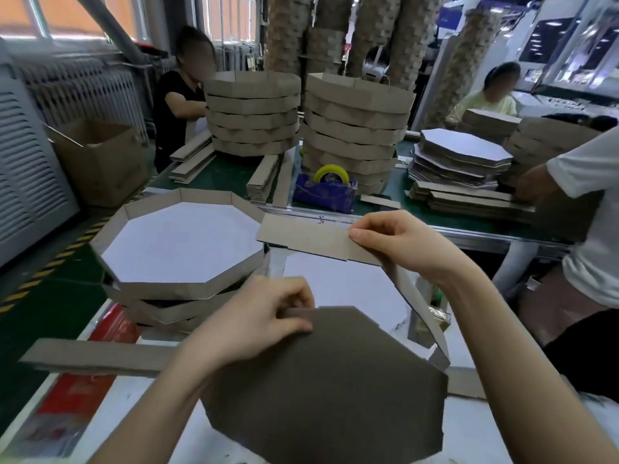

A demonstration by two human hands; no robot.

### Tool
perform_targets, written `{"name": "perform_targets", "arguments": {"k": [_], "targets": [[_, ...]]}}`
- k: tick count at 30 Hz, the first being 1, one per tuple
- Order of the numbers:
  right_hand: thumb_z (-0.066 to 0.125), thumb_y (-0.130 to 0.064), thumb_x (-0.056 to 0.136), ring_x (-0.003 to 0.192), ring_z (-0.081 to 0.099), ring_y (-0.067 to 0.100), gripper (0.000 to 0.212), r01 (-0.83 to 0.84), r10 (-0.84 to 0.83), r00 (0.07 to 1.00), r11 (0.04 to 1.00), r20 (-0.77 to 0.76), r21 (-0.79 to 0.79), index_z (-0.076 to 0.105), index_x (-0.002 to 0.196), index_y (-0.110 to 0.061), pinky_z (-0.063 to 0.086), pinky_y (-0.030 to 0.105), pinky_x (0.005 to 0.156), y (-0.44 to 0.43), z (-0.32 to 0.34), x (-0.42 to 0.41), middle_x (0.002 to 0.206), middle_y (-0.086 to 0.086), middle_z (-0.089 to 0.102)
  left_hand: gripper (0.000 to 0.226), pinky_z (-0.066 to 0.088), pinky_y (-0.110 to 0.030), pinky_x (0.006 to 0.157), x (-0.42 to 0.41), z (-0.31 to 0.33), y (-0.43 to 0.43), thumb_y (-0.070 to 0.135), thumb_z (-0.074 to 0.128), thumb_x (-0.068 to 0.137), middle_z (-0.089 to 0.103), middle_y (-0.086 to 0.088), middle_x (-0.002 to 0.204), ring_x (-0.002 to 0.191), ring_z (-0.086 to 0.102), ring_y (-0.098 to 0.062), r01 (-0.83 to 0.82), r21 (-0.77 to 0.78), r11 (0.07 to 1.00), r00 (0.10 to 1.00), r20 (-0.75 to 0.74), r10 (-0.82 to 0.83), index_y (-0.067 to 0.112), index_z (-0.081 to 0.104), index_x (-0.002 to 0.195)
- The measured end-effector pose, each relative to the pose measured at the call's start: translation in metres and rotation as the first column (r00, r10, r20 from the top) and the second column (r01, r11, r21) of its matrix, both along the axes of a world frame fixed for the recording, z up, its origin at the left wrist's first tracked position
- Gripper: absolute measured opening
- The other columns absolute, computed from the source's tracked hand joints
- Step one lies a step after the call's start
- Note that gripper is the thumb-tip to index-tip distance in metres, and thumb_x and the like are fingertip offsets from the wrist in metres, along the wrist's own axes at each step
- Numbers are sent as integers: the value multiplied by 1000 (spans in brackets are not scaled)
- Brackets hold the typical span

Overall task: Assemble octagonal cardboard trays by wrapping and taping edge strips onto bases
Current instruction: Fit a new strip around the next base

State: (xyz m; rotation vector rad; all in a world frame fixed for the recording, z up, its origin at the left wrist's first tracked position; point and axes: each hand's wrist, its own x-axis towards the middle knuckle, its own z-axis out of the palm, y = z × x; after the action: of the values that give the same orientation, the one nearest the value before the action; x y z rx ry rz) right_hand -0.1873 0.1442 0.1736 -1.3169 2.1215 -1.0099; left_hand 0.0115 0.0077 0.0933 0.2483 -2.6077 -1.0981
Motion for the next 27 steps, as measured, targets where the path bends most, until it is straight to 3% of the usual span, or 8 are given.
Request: {"name": "perform_targets", "arguments": {"k": [3,6,8,11,14,17,20,27], "targets": [[60,-29,98,78,67,1,15,20,-20,998,1000,58,-3,74,95,-24,49,13,69,9,-8,-2,85,-11,74,33,50,-28,84,1,1,-5,35,76,80,68,28,90,91,60,5,-100,-66,993,995,11,101,63,64,93],[59,-28,98,81,68,4,15,46,-45,994,999,95,-7,74,96,-24,49,17,72,15,-11,-1,88,-9,75,61,45,-18,89,6,0,-4,14,65,90,61,27,108,104,56,2,96,-46,994,989,117,-90,64,52,122],[59,-28,98,80,68,4,16,59,-58,994,998,97,-9,74,96,-25,50,15,70,19,-12,-2,88,-9,75,51,49,-20,82,7,1,-12,14,72,85,60,25,102,95,60,-3,41,41,998,990,136,-46,56,59,111],[61,-28,97,74,66,1,16,105,-98,988,993,123,-54,75,94,-22,47,11,65,25,-13,-2,83,-9,74,15,56,-37,78,5,-2,-15,24,81,77,70,14,89,80,68,-11,-98,164,982,985,159,72,29,71,86],[65,-32,94,69,63,-1,15,126,-121,989,990,88,-58,76,91,-23,45,11,62,31,-17,-1,80,-9,74,6,56,-44,78,7,-10,1,13,77,81,75,-4,85,83,71,-29,-115,395,911,991,114,76,11,72,83],[68,-40,89,74,66,6,19,109,-108,994,993,37,-34,77,92,-24,50,20,69,37,-21,-1,83,-4,74,5,57,-34,71,10,-12,11,14,80,78,75,-3,77,75,73,-21,-158,456,876,986,21,167,12,75,77],[67,-49,81,66,59,1,30,22,-23,999,999,22,27,77,92,-24,45,16,65,43,-21,1,70,-12,67,5,54,-21,61,12,-7,12,15,83,74,74,0,72,68,72,-14,-132,438,889,984,-50,171,18,79,73],[67,-47,80,60,48,5,32,-62,55,993,997,109,56,74,87,-17,38,14,57,49,-35,5,65,-4,52,24,45,-18,51,25,-9,11,25,84,63,68,-6,59,53,60,-8,-90,456,885,979,-121,162,6,69,59]]}}
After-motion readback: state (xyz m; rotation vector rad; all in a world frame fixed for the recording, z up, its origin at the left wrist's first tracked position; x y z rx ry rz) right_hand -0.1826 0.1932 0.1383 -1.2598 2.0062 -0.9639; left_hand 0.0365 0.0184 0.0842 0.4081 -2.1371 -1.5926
